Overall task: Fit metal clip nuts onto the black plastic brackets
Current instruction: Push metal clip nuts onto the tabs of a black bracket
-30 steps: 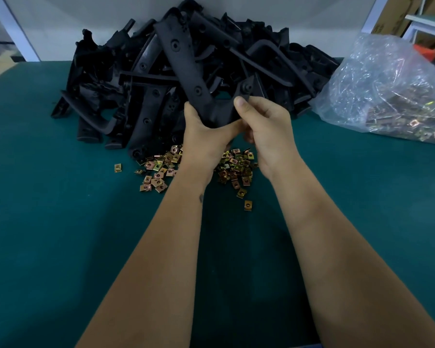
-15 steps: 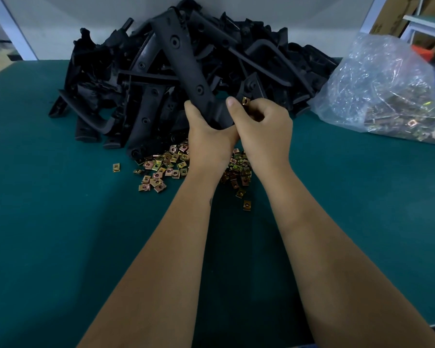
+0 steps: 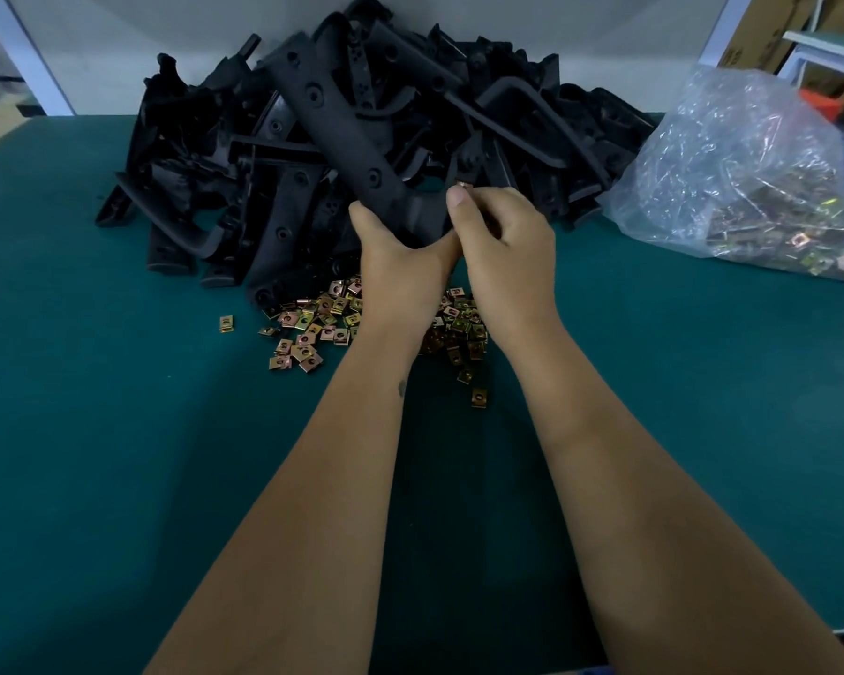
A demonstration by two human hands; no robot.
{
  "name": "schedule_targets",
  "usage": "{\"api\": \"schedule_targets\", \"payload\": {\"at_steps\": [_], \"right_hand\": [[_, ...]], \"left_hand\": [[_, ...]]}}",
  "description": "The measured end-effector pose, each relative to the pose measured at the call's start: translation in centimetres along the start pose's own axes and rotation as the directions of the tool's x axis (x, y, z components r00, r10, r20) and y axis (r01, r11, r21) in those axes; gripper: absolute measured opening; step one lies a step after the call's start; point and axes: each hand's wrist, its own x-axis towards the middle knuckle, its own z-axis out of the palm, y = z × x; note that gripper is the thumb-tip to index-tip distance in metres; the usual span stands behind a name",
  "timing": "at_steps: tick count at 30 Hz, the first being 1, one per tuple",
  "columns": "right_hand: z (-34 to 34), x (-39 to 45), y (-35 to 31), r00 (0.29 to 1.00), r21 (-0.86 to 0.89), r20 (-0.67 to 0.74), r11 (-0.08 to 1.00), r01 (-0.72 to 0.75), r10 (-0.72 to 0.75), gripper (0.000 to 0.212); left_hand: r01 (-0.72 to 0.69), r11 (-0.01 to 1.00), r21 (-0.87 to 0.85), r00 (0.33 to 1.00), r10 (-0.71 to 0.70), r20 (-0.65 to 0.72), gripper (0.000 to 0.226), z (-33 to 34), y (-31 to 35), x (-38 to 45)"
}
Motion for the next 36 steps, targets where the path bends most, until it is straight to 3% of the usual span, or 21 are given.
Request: {"api": "schedule_targets", "payload": {"at_steps": [2,4,5,8,12,14,21,25,27,30,33,36], "right_hand": [[0.1,-0.1,-0.1,0.999,0.083,0.034,0.996,-0.043,0.040,0.019],[0.2,-0.1,0.1,0.997,0.048,0.048,0.996,-0.070,0.068,0.017],[0.3,0.0,0.3,0.996,-0.010,0.055,0.997,-0.076,0.076,0.016],[0.4,0.1,0.9,0.984,-0.213,0.151,0.975,-0.057,0.090,0.023],[1.0,-0.3,1.7,0.915,-0.473,0.394,0.872,0.122,0.086,0.030],[1.3,-0.5,1.9,0.888,-0.548,0.451,0.815,0.189,0.097,0.029],[1.3,-0.3,2.1,0.916,-0.530,0.394,0.834,0.154,0.081,0.018],[1.1,-0.2,2.2,0.939,-0.452,0.337,0.887,0.096,0.070,0.020],[0.9,0.0,2.1,0.959,-0.350,0.276,0.936,0.033,0.070,0.020],[0.5,0.3,1.8,0.980,-0.068,0.145,0.990,-0.124,0.133,0.021],[-0.1,0.7,1.6,0.965,0.220,0.032,0.940,-0.262,0.261,0.023],[-0.3,0.9,1.7,0.924,0.469,0.078,0.804,-0.365,0.373,0.018]], "left_hand": [[0.046,0.997,-0.064,0.998,-0.049,-0.045,0.061,-0.4,0.5,0.1],[0.097,0.982,-0.159,0.990,-0.113,-0.090,0.082,-1.0,1.0,0.3],[0.115,0.971,-0.211,0.984,-0.141,-0.112,0.090,-1.4,1.2,0.5],[0.135,0.949,-0.286,0.977,-0.175,-0.120,0.076,-2.3,1.3,1.1],[0.162,0.925,-0.344,0.968,-0.216,-0.124,0.077,-2.9,1.1,1.5],[0.185,0.910,-0.370,0.962,-0.245,-0.122,0.079,-3.1,1.0,1.6],[0.198,0.866,-0.459,0.963,-0.259,-0.072,0.085,-2.9,1.0,1.6],[0.199,0.846,-0.495,0.970,-0.243,-0.027,0.040,-2.8,0.8,1.5],[0.182,0.836,-0.518,0.975,-0.221,-0.015,0.034,-2.7,0.8,1.4],[0.163,0.840,-0.518,0.984,-0.180,0.018,0.034,-2.5,0.6,1.4],[0.169,0.851,-0.497,0.986,-0.152,0.073,0.035,-2.2,0.4,1.3],[0.165,0.859,-0.485,0.985,-0.117,0.127,0.038,-2.0,0.4,1.1]]}}
